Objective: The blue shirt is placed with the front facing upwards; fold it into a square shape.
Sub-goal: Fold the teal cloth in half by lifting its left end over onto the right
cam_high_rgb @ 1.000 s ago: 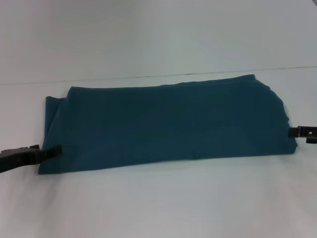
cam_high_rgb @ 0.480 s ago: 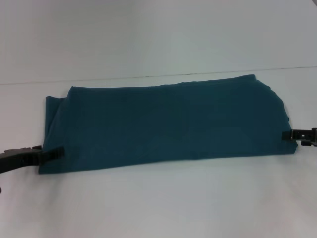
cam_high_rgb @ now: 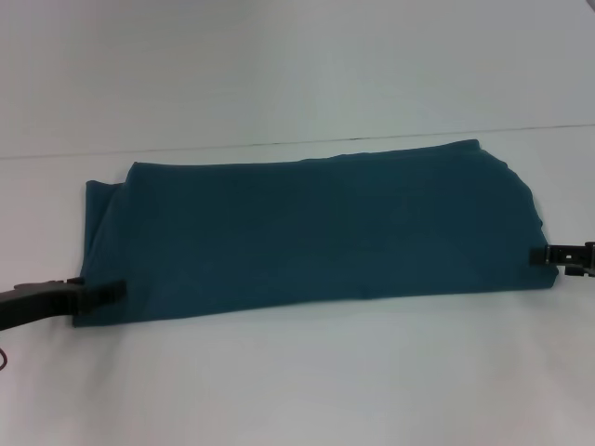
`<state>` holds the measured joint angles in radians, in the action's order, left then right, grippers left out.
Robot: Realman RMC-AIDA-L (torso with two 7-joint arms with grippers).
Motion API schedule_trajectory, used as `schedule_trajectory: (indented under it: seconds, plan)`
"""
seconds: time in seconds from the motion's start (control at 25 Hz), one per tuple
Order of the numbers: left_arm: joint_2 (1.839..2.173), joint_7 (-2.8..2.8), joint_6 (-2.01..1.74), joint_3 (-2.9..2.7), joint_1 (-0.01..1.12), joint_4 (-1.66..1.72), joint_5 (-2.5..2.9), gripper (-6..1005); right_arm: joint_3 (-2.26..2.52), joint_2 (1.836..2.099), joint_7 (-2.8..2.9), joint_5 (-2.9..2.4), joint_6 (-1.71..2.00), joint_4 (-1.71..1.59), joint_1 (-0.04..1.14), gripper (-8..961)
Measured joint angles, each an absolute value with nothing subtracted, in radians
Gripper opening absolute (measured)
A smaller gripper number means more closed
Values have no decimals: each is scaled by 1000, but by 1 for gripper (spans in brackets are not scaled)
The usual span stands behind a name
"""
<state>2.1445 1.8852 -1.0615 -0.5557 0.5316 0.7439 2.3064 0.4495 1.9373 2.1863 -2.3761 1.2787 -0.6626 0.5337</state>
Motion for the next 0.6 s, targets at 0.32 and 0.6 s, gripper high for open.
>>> schedule_trajectory:
  seconds: [0.32, 0.6]
  plan:
    - [2148, 1885, -1055, -569, 529, 746, 2307, 618, 449, 1939, 2184, -2376, 1280, -663, 532, 866]
    - [2148, 1890, -1051, -580, 530, 761, 2324, 601, 449, 1939, 2182, -2375, 1282, -665, 528, 858]
